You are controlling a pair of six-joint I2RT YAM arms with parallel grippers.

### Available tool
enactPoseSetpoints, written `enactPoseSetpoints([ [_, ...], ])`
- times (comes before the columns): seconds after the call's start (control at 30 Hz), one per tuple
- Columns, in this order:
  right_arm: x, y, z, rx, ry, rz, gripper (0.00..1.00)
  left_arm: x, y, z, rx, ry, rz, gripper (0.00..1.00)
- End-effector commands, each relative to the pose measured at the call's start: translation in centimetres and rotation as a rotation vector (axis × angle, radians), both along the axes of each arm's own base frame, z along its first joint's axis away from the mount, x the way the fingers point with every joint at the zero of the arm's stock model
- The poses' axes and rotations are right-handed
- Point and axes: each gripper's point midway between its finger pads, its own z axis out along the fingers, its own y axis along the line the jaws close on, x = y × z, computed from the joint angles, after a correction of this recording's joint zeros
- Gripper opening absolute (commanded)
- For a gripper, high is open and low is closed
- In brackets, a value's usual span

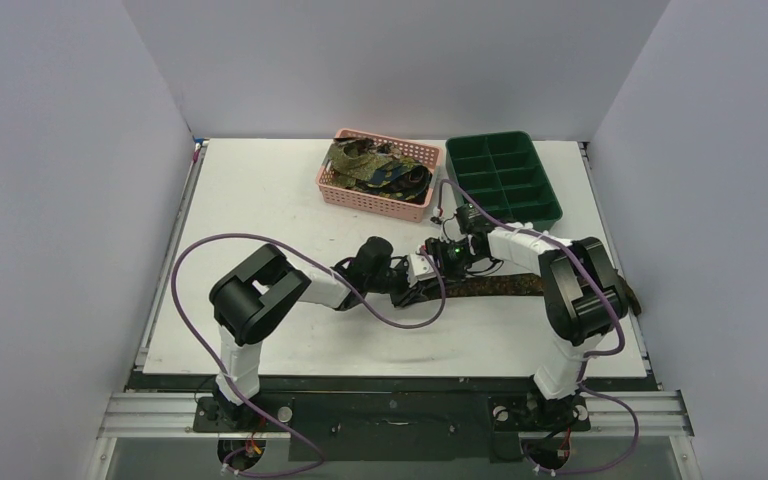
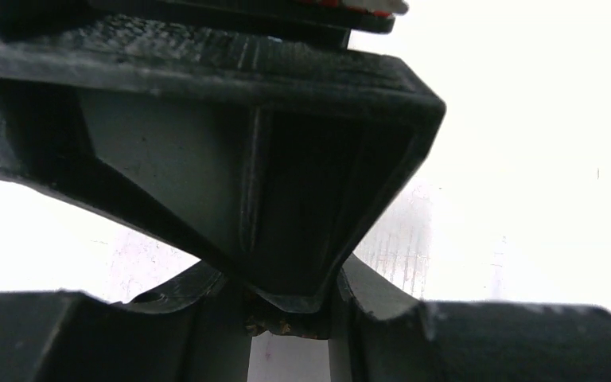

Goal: Roll the ties
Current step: Roll the tie at the center of the board.

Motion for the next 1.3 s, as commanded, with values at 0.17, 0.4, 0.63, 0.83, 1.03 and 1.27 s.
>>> enactPoseSetpoints([
  [0.17, 1.9, -1.1, -3.2, -0.128, -0.077, -0.035, 0.0, -3.2, 4.8, -6.0, 0.22, 0.195, 0.024, 0.18],
  [0.4, 0.5, -4.5, -5.3, -0.191, 0.028, -0.012, 0.0, -2.3, 5.6, -5.9, 0.202, 0.202, 0.037, 0.27],
  [0.63, -0.2, -5.9, -6.9, -0.217, 0.102, -0.031, 0.0, -3.2, 5.1, -5.0, 0.123, 0.139, -0.048, 0.55],
  [0.83, -0.1, -7.5, -7.7, -0.27, 0.117, -0.063, 0.0, -3.1, 3.9, -3.4, 0.011, 0.055, -0.089, 0.62],
  [1.03, -0.3, -7.3, -7.7, -0.246, 0.128, -0.053, 0.0, -0.8, 2.1, -2.3, -0.081, -0.019, -0.054, 0.66],
  [1.27, -0.4, -5.9, -6.7, -0.179, 0.112, -0.033, 0.0, 0.2, -0.4, -3.0, -0.13, 0.019, -0.049, 0.53],
])
